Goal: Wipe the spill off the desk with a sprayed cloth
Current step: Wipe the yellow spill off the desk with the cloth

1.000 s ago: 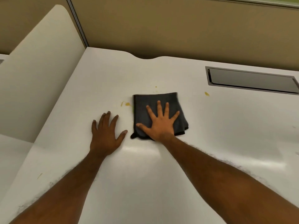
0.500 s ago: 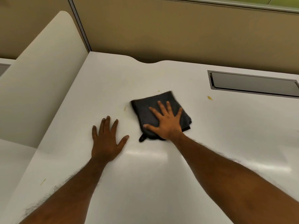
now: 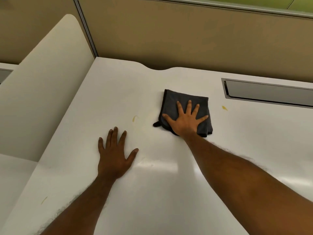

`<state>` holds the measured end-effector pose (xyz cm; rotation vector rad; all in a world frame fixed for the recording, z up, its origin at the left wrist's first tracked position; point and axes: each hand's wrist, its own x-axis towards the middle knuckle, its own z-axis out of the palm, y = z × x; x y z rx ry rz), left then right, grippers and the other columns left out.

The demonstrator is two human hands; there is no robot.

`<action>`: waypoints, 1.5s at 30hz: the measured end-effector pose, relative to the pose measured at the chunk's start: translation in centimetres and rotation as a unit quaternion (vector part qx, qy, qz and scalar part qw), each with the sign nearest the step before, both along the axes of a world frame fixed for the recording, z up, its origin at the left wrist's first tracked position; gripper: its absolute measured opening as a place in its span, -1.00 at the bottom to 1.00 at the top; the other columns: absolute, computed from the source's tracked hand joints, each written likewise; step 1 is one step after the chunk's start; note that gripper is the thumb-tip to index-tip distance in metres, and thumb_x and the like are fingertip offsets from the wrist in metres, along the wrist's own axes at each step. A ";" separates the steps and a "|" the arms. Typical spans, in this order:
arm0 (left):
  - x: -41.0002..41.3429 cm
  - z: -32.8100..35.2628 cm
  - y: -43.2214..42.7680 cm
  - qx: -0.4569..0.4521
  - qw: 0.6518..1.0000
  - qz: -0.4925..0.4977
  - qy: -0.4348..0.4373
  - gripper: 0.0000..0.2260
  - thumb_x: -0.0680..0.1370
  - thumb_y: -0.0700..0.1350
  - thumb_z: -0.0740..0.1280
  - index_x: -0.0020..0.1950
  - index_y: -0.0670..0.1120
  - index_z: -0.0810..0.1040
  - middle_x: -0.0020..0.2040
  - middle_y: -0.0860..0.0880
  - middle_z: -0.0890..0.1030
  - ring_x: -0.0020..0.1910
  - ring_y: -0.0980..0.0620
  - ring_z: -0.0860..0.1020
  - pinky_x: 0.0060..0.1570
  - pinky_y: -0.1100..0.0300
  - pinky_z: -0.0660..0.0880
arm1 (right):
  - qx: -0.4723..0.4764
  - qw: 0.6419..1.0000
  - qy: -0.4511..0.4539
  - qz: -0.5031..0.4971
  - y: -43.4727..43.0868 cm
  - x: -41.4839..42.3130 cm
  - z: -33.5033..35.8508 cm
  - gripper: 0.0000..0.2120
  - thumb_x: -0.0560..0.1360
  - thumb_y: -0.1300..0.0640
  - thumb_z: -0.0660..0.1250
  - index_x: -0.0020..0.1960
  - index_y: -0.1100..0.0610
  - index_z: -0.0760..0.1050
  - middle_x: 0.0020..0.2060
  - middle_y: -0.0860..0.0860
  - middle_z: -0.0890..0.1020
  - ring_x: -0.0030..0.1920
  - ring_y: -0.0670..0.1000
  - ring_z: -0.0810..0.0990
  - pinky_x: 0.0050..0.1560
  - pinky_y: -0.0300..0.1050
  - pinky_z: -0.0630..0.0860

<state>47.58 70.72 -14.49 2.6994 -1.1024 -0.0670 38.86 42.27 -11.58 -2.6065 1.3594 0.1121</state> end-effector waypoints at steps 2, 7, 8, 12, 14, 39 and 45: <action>0.0 -0.2 0.0 -0.009 1.000 0.002 -0.009 -0.27 0.52 0.38 -0.01 0.57 -0.01 0.16 0.62 -0.13 0.05 0.60 -0.07 -0.02 0.51 -0.25 -0.07 | 0.010 1.000 0.006 -0.007 -0.7 1.4 0.3 0.01 0.25 -0.69 -0.22 0.58 -0.23 -0.18 0.60 0.11 -0.18 0.55 0.33 -0.29 0.28 0.65 -0.25; 0.1 -0.2 -0.2 -0.017 1.000 0.005 -0.010 -0.30 0.51 0.37 0.04 0.54 -0.01 0.21 0.60 -0.13 0.11 0.59 -0.08 0.04 0.50 -0.26 -0.04 | 0.014 0.994 0.006 0.112 2.6 5.3 -0.2 0.01 0.22 -0.69 -0.23 0.57 -0.25 -0.18 0.60 0.09 -0.21 0.54 0.33 -0.30 0.28 0.63 -0.34; 0.0 0.0 -0.2 -0.021 1.000 0.006 -0.007 -0.30 0.51 0.37 0.05 0.54 -0.01 0.22 0.60 -0.13 0.12 0.59 -0.09 0.05 0.50 -0.26 -0.04 | 0.010 0.987 0.005 0.162 4.3 5.8 -0.5 0.00 0.22 -0.69 -0.25 0.56 -0.27 -0.19 0.60 0.08 -0.21 0.55 0.32 -0.30 0.28 0.62 -0.37; 0.0 0.3 0.0 -0.032 0.999 0.010 0.002 -0.30 0.51 0.36 0.05 0.54 -0.01 0.22 0.59 -0.11 0.16 0.59 -0.08 0.07 0.50 -0.26 -0.01 | -0.012 0.962 -0.003 0.272 4.3 4.9 -0.8 -0.13 0.31 -0.67 -0.15 0.53 -0.35 -0.16 0.61 -0.02 -0.15 0.57 0.21 -0.30 0.31 0.60 -0.35; 0.1 0.1 0.0 -0.032 0.999 0.009 0.007 -0.31 0.51 0.36 0.05 0.54 0.00 0.20 0.60 -0.10 0.14 0.59 -0.07 0.05 0.51 -0.25 -0.03 | -0.014 0.974 -0.015 0.224 1.5 4.0 -0.4 -0.16 0.34 -0.64 -0.10 0.54 -0.35 -0.10 0.62 -0.06 -0.11 0.59 0.16 -0.24 0.32 0.61 -0.34; 0.2 -0.1 0.0 -0.054 0.998 0.012 0.003 -0.38 0.56 0.32 0.00 0.50 -0.01 0.24 0.56 -0.09 0.25 0.57 -0.08 0.13 0.51 -0.23 0.01 | -0.020 0.984 -0.032 0.175 3.9 -1.7 -0.7 -0.18 0.34 -0.63 -0.14 0.53 -0.35 -0.07 0.61 -0.08 -0.08 0.59 0.11 -0.23 0.35 0.55 -0.37; -0.1 0.5 -0.2 -0.039 0.999 0.011 -0.005 -0.41 0.57 0.26 0.00 0.47 -0.04 0.32 0.54 -0.12 0.29 0.55 -0.12 0.18 0.50 -0.24 0.03 | -0.013 0.992 -0.013 0.126 7.7 -4.5 -1.1 -0.12 0.31 -0.64 -0.27 0.55 -0.30 -0.19 0.61 0.02 -0.17 0.57 0.22 -0.30 0.32 0.57 -0.38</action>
